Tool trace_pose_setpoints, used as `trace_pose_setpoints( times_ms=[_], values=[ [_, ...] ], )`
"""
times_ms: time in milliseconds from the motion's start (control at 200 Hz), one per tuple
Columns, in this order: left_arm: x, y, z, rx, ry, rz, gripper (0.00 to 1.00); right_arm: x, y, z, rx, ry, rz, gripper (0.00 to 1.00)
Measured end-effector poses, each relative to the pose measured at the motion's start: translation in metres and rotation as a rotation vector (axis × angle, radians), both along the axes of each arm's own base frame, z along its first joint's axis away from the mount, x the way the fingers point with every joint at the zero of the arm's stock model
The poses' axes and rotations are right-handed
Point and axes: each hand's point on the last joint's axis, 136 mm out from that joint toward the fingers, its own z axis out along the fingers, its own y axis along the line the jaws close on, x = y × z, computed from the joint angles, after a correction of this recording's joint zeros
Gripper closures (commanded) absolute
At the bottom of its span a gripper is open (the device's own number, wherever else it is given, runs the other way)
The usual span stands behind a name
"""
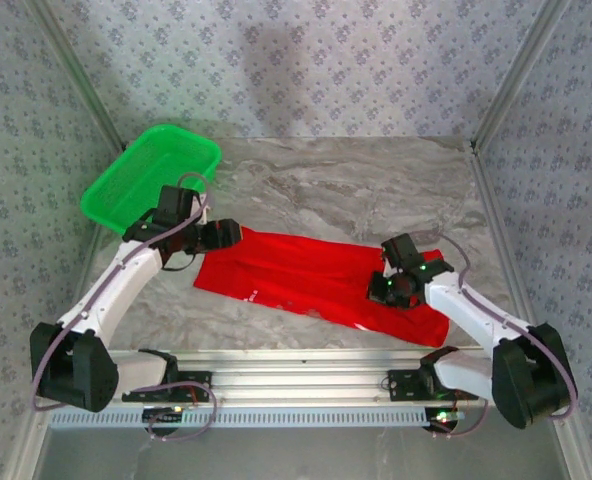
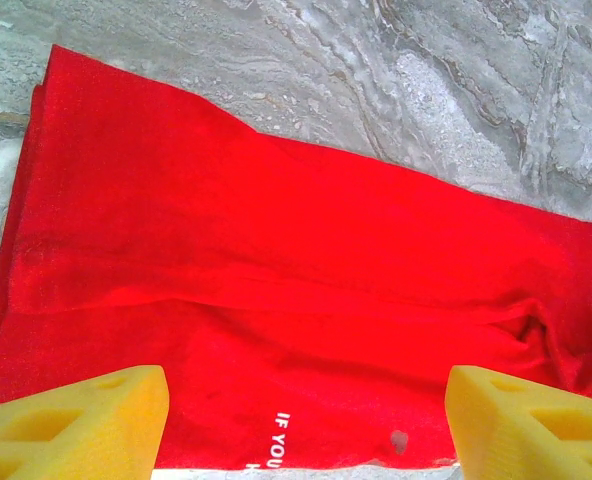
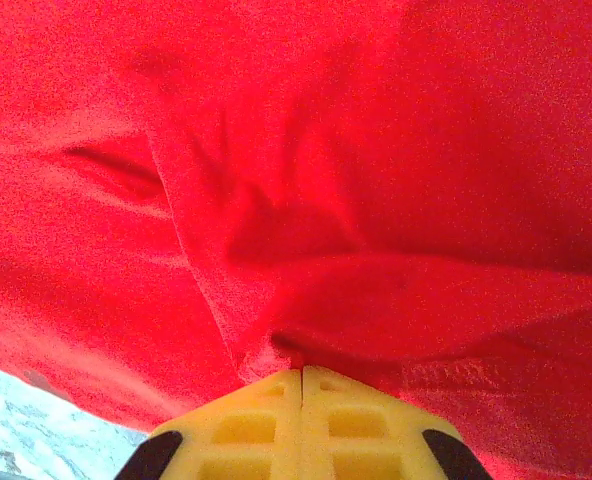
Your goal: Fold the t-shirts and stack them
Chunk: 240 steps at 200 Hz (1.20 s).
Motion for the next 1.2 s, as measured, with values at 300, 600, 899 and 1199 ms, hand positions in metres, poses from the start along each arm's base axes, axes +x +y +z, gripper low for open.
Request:
trace_pose_setpoints(
  times_ms=[300,600,899,1199],
  values=[
    [-0.001,0.001,-0.006,0.007,0.013,0.003,0.27,-0.026,0.031,0.011,0.062,0.025,0.005,0.98],
    [-0.003,0.002,-0.021,0.015,0.040,0.003,0.27,-0.027,0.053,0.020,0.092,0.072,0.019,0.79],
    [-0.004,0.003,-0.027,0.020,0.047,0.005,0.27,-0.026,0.055,0.055,0.136,0.042,0.039,0.50],
    [-0.001,0.001,-0.024,0.014,0.032,0.004,0.27,-0.034,-0.031,0.052,-0.002,0.038,-0.269,0.39]
  ],
)
